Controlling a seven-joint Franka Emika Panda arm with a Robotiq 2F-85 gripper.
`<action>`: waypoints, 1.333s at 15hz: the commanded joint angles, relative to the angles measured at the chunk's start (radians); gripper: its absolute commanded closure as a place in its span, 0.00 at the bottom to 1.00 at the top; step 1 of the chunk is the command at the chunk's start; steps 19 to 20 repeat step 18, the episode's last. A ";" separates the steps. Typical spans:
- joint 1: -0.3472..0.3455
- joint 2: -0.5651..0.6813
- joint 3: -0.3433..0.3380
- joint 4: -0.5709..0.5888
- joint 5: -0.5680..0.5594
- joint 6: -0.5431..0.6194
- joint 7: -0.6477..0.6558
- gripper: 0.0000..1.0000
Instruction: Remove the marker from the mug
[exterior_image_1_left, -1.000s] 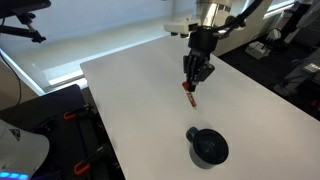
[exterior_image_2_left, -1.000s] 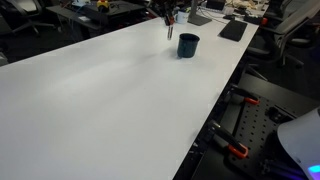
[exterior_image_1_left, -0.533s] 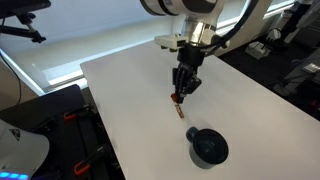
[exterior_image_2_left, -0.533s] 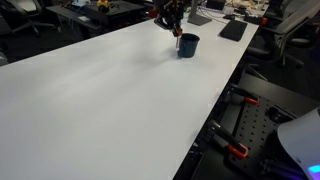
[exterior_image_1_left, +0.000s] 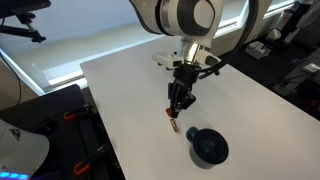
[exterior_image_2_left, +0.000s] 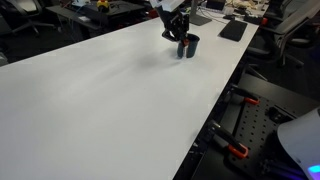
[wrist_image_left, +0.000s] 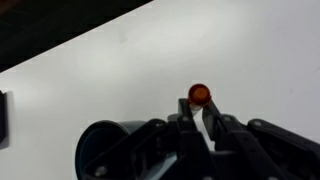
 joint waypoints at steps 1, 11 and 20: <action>0.004 0.029 -0.023 -0.022 -0.021 0.063 0.038 0.95; -0.008 0.105 -0.061 -0.005 0.001 0.088 0.017 0.44; -0.009 0.105 -0.062 -0.004 0.001 0.089 0.017 0.33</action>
